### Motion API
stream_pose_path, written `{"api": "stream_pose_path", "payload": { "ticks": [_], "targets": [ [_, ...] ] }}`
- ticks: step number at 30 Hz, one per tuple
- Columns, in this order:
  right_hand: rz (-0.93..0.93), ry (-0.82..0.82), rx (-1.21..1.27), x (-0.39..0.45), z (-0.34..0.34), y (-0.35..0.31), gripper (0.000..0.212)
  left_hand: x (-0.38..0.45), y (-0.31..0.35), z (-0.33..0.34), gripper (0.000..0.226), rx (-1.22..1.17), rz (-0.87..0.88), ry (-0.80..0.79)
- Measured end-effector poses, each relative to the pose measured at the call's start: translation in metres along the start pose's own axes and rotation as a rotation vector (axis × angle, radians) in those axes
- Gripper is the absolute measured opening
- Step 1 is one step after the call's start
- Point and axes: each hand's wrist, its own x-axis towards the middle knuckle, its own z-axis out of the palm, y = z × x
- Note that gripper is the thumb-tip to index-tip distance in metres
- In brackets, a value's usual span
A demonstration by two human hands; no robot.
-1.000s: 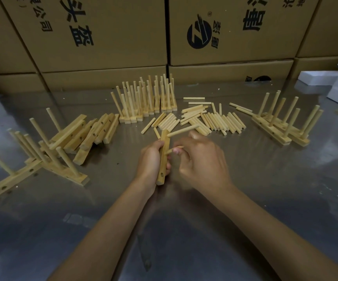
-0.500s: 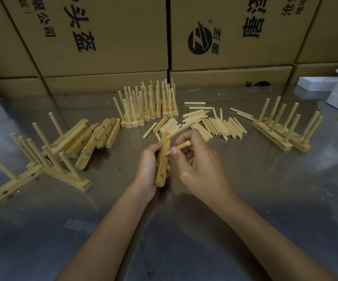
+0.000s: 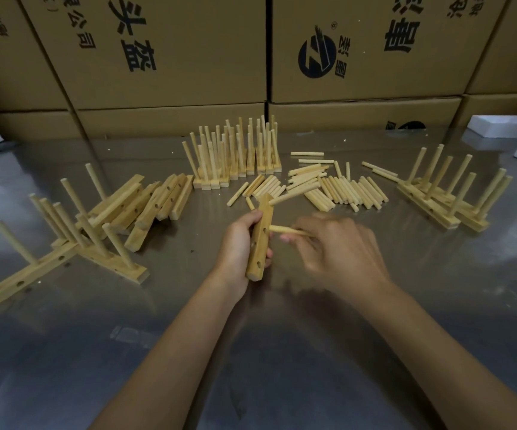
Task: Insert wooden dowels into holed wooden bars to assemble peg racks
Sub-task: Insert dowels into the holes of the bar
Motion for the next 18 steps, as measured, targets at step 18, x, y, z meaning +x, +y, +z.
{"api": "stream_pose_path", "payload": {
  "ticks": [18],
  "targets": [
    [-0.167,-0.420,-0.219,0.077,-0.004,-0.034,0.031,0.005,0.000,-0.008,0.036,-0.175,-0.008,-0.048]
  ]
}}
